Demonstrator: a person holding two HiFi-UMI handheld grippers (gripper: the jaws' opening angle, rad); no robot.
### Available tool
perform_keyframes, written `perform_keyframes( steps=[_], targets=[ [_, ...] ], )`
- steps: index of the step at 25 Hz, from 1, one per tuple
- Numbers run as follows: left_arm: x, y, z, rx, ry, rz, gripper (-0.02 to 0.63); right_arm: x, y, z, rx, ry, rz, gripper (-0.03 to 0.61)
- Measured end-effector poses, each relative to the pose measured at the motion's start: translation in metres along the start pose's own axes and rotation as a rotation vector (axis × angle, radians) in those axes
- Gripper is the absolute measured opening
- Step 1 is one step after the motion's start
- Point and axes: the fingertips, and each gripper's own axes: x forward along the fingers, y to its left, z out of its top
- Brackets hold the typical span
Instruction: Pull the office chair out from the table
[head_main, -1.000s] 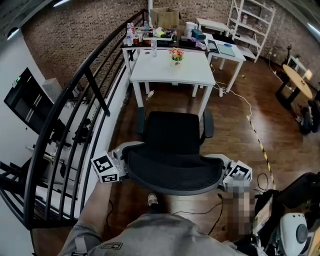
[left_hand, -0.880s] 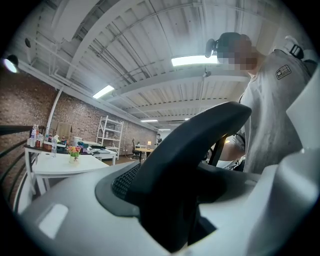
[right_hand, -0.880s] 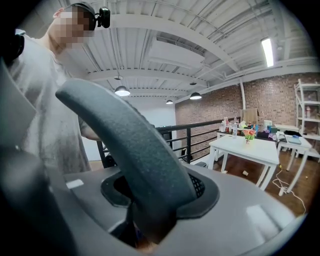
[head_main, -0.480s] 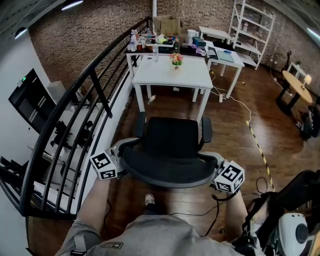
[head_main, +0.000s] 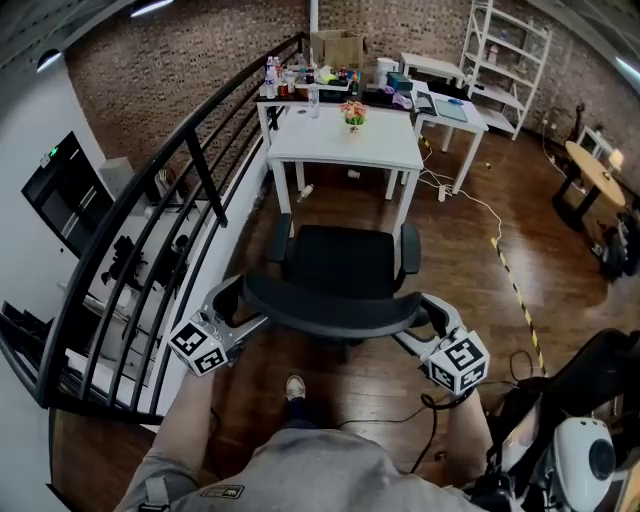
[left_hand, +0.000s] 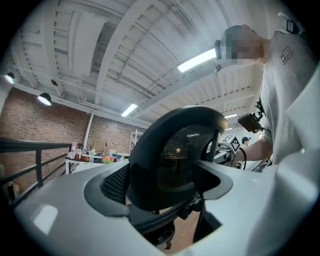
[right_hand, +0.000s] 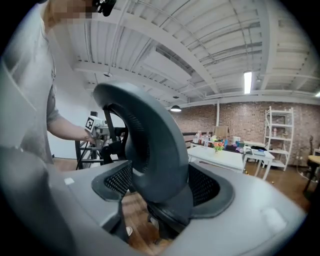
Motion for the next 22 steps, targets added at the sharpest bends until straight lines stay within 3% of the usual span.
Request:
perform_keyframes(
  steps=[3,6,10,15,22],
  targets=[
    [-0.012,-0.038,-0.017,-0.031,0.024,-0.018,0.353,-0.021,0.008,-0.006,0.008,-0.014,-0.017,0.356],
    [-0.014,-0.088,-0.027,-0.061,0.034,-0.094,0.289,-0.035,0.033,-0.012,0.002,-0.018,0.037,0.345],
    [-0.012,-0.15,-0.031,-0.091,0.029,-0.186,0.157,-0.05,0.073,-0.023,0.009,-0.02,0.12,0.262],
    [-0.017,-0.199,-0.023,-0.118,0.021,-0.227,0.014,-0.07,0.111,-0.026,0.05,-0.03,0.184,0.133],
    [-0.031,-0.239,-0.023,-0.141,0.034,-0.31,0.0,-0.082,0.165,-0.024,0.072,-0.048,0.244,0.056]
  ],
)
